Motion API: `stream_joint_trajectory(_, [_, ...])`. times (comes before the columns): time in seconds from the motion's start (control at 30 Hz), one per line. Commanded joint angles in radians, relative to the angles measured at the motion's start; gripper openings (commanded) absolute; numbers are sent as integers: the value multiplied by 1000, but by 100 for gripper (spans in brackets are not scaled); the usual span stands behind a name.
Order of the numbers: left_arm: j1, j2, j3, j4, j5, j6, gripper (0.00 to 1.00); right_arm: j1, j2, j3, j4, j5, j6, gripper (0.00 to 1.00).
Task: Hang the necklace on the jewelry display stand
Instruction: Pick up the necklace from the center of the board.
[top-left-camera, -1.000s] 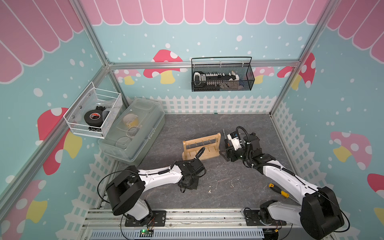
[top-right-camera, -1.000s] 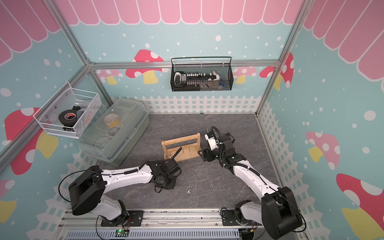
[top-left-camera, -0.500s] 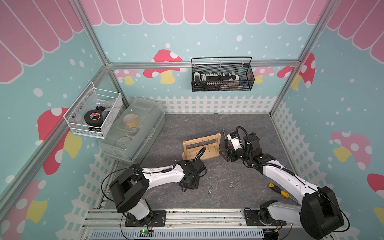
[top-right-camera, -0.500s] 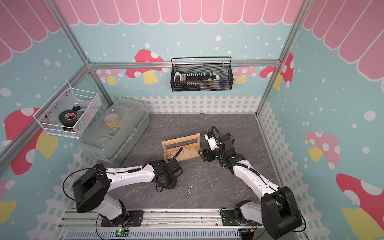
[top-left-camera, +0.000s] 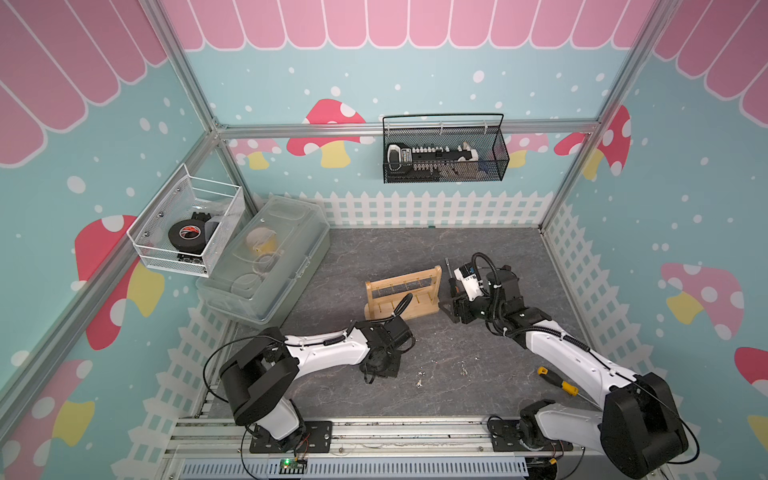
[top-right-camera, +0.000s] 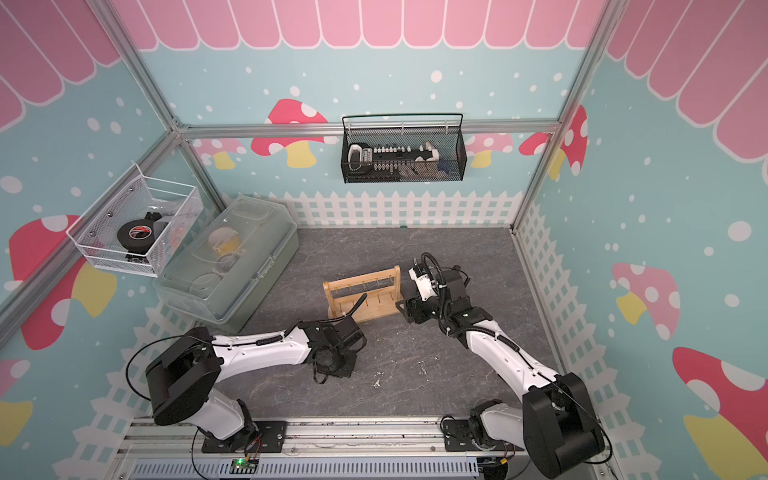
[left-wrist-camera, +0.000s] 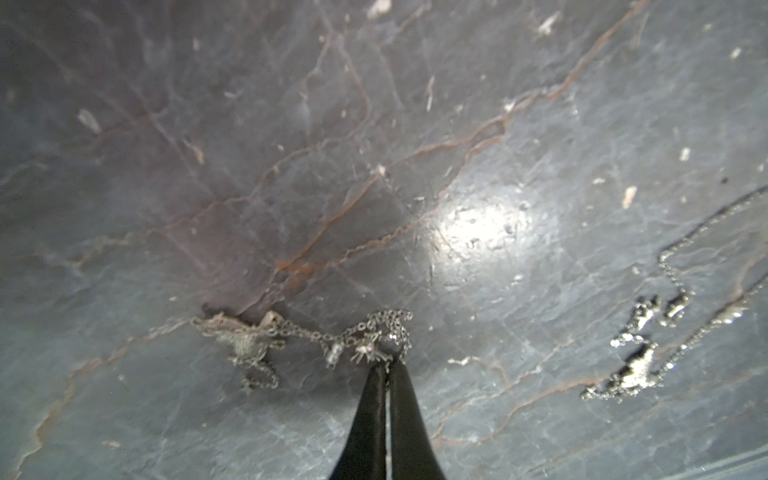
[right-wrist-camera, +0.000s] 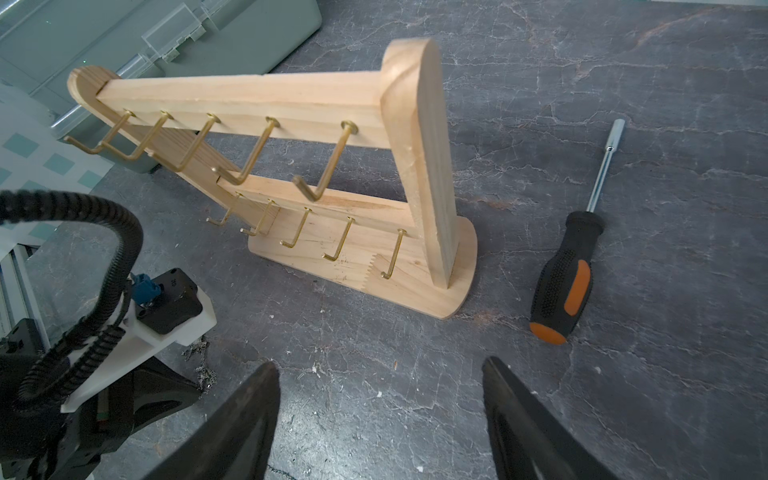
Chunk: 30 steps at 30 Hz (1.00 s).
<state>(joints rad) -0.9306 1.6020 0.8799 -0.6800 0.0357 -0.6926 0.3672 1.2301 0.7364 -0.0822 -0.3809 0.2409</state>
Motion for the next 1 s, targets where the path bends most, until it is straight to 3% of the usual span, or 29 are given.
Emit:
stream_joint_trajectory(0.0, [3, -20, 27, -20, 3, -2, 0, 0, 6, 13, -5, 4, -13, 76])
stream_joint_trajectory(0.5, [5, -91, 46, -60, -33, -11, 0, 1, 12, 10, 2, -1, -9, 76])
stream_joint_trajectory(0.97, [15, -194, 89, -119, -68, -20, 0, 44, 0, -8, 23, -94, -25, 76])
